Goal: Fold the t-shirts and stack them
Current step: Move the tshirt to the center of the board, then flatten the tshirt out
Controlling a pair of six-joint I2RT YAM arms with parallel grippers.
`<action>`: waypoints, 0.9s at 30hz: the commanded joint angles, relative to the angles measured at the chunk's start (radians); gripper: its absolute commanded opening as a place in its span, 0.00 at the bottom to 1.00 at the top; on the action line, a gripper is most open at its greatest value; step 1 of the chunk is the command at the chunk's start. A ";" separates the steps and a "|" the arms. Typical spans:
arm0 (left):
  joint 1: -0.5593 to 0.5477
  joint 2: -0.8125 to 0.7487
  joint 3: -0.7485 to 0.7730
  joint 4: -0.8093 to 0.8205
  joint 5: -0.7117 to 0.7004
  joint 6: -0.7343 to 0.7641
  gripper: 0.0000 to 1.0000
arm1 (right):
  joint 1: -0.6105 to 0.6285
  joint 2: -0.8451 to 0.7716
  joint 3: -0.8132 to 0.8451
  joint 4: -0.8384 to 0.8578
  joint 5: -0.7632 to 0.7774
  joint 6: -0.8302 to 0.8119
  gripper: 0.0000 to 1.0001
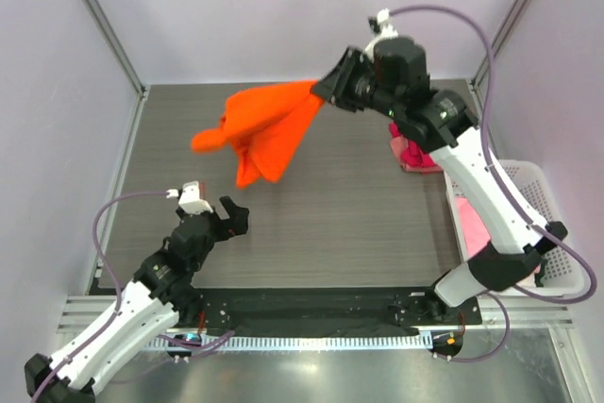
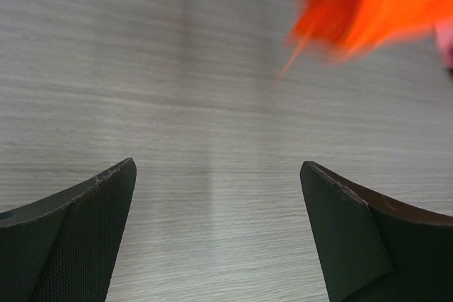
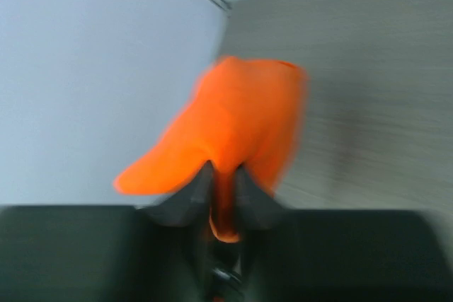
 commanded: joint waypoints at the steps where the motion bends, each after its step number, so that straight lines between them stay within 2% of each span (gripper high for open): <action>1: -0.002 -0.106 0.000 -0.005 -0.026 0.009 0.98 | -0.022 -0.182 -0.297 0.137 0.118 -0.066 0.35; 2: -0.002 -0.128 -0.005 -0.006 -0.026 0.007 0.97 | -0.025 -0.210 -0.381 0.151 0.182 -0.083 0.61; 3: -0.002 -0.148 -0.013 -0.006 -0.026 0.004 0.97 | -0.026 -0.235 -0.529 0.156 0.228 -0.105 0.97; 4: -0.002 -0.184 -0.023 -0.005 -0.026 0.004 0.98 | -0.028 -0.279 -0.602 0.172 0.263 -0.119 1.00; 5: -0.002 -0.197 -0.027 -0.006 -0.022 0.004 0.98 | -0.028 -0.299 -0.670 0.186 0.320 -0.134 1.00; 7: -0.002 -0.211 -0.033 -0.005 -0.020 0.004 0.98 | -0.026 -0.338 -0.857 0.243 0.324 -0.168 0.93; 10: -0.002 -0.188 -0.024 -0.006 -0.040 -0.002 0.98 | -0.016 -0.384 -1.069 0.348 0.210 -0.182 0.83; 13: -0.002 -0.108 -0.002 -0.011 -0.112 -0.023 0.98 | 0.070 -0.379 -1.221 0.479 0.135 -0.176 0.81; 14: -0.002 -0.087 0.007 -0.023 -0.138 -0.037 0.99 | 0.133 -0.366 -1.244 0.507 0.136 -0.169 0.81; 16: -0.002 -0.016 0.030 -0.057 -0.202 -0.072 0.99 | 0.191 -0.291 -1.260 0.569 0.136 -0.171 0.81; 17: -0.002 0.004 0.039 -0.072 -0.215 -0.112 1.00 | 0.254 -0.258 -1.235 0.580 0.150 -0.168 0.81; 21: 0.000 0.070 0.078 -0.156 -0.238 -0.204 1.00 | 0.369 -0.068 -1.152 0.642 0.228 -0.169 0.81; 27: 0.001 0.122 0.056 -0.209 -0.198 -0.305 1.00 | 0.377 0.052 -1.094 0.761 0.242 -0.143 0.81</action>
